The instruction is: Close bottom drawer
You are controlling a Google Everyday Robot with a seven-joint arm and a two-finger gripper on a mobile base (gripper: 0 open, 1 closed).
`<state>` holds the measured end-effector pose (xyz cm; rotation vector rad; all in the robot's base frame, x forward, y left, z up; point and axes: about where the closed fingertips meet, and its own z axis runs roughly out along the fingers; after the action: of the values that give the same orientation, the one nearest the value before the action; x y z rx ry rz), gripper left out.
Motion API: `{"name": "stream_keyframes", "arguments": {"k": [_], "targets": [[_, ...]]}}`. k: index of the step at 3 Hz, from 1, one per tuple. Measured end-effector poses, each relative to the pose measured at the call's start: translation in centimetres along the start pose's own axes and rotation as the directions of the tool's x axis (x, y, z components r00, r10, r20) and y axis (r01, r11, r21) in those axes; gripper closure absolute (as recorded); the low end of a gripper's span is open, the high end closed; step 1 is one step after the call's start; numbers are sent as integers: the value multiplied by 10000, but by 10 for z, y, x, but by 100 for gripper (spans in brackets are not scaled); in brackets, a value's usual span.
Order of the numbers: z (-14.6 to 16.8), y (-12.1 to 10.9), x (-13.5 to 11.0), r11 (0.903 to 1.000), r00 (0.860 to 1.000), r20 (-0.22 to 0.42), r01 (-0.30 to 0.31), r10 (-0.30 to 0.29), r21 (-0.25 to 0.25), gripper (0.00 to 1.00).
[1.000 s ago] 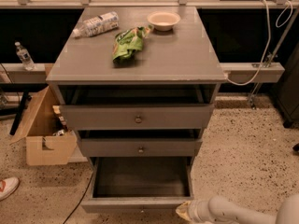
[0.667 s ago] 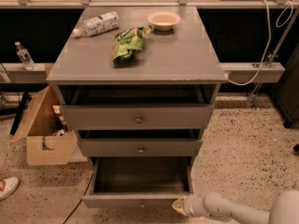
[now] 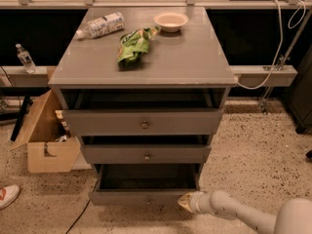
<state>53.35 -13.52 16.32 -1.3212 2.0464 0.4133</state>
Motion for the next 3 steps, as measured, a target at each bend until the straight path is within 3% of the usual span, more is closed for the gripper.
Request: {"name": "stream_keyframes", "arguments": {"k": [3], "targets": [[14,-87,-21,9955,9915,954,-911,882,266,100]]}}
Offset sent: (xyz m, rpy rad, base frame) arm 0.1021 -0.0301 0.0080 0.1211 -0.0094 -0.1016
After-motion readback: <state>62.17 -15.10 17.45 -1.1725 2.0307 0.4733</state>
